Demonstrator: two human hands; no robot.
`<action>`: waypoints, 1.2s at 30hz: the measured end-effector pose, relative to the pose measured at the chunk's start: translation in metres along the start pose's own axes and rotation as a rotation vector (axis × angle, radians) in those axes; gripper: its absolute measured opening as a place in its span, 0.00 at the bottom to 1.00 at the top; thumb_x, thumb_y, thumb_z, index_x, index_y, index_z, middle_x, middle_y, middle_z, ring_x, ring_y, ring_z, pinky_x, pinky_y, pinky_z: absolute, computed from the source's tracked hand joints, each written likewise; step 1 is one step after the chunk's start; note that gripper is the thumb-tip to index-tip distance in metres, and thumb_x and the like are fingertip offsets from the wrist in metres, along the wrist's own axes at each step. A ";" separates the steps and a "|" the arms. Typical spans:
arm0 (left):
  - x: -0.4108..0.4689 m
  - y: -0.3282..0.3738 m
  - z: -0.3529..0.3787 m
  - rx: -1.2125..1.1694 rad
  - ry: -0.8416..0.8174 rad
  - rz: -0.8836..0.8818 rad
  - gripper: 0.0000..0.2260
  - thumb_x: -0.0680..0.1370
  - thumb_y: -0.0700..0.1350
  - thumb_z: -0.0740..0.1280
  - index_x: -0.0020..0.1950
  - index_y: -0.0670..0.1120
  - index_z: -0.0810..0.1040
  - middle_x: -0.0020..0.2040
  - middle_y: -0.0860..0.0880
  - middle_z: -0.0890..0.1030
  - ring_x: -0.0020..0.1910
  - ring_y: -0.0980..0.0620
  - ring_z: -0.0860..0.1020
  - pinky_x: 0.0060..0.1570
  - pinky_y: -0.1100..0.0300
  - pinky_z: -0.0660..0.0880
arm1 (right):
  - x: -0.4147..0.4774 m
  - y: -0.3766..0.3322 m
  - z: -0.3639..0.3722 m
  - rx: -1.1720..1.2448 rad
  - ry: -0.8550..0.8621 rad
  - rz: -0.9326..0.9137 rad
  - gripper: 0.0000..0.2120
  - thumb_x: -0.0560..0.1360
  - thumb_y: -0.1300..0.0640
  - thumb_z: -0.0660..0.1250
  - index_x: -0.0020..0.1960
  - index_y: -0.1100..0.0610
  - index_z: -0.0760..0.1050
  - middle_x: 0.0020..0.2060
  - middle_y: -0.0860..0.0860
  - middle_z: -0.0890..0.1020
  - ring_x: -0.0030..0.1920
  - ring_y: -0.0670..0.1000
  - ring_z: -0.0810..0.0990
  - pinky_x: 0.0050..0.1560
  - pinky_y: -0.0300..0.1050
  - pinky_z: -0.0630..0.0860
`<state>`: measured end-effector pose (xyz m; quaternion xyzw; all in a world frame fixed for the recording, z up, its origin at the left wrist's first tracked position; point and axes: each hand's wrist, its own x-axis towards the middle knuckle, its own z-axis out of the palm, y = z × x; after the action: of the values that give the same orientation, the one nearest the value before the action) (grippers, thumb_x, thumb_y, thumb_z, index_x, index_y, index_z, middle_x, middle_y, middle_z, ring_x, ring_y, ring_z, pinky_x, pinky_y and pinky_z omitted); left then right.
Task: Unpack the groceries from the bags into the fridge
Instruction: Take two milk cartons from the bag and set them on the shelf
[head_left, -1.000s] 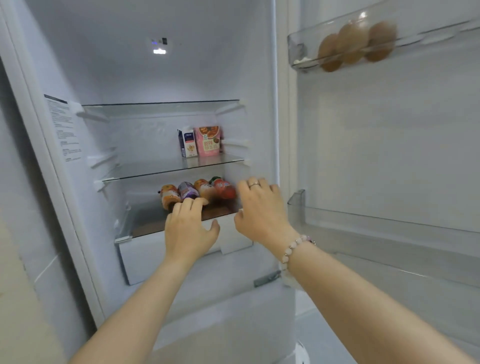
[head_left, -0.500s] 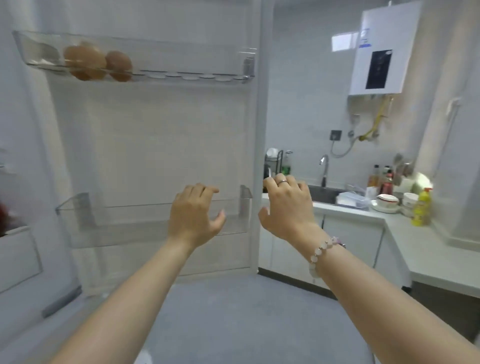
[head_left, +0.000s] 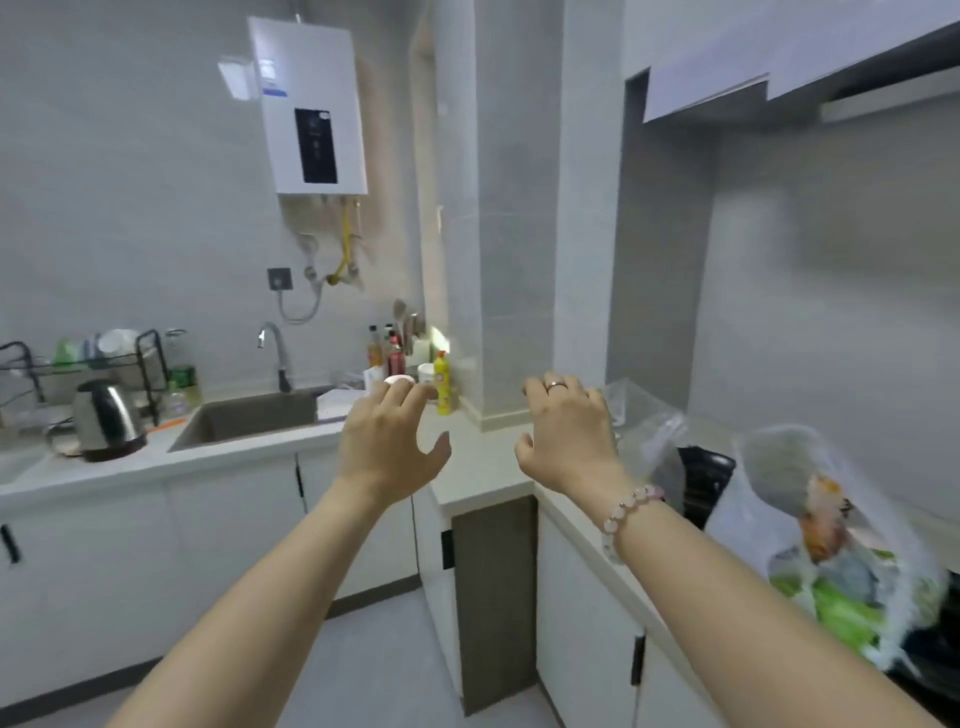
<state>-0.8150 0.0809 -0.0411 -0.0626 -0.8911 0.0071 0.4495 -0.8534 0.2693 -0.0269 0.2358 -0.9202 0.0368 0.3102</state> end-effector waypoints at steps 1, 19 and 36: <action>0.015 0.016 0.018 -0.050 0.009 0.035 0.16 0.63 0.49 0.74 0.46 0.42 0.80 0.39 0.47 0.80 0.36 0.45 0.78 0.35 0.58 0.73 | 0.003 0.025 0.007 -0.024 -0.013 0.044 0.19 0.73 0.55 0.60 0.63 0.57 0.66 0.57 0.53 0.73 0.57 0.54 0.70 0.56 0.47 0.67; 0.139 0.244 0.245 -0.589 -0.191 0.360 0.17 0.65 0.51 0.70 0.51 0.44 0.78 0.42 0.50 0.80 0.39 0.47 0.78 0.32 0.59 0.71 | -0.061 0.282 0.089 -0.270 -0.215 0.679 0.17 0.74 0.55 0.61 0.62 0.55 0.68 0.60 0.51 0.73 0.61 0.53 0.70 0.57 0.46 0.66; 0.183 0.378 0.419 -0.974 -0.470 0.658 0.18 0.74 0.50 0.65 0.63 0.47 0.72 0.57 0.52 0.76 0.57 0.50 0.74 0.44 0.56 0.73 | -0.076 0.378 0.174 -0.472 -0.430 1.138 0.21 0.75 0.52 0.62 0.66 0.56 0.64 0.63 0.53 0.71 0.63 0.54 0.68 0.60 0.46 0.66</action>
<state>-1.2191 0.4954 -0.1709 -0.5275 -0.8011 -0.2480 0.1358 -1.0695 0.5985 -0.1821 -0.3606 -0.9262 -0.0559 0.0947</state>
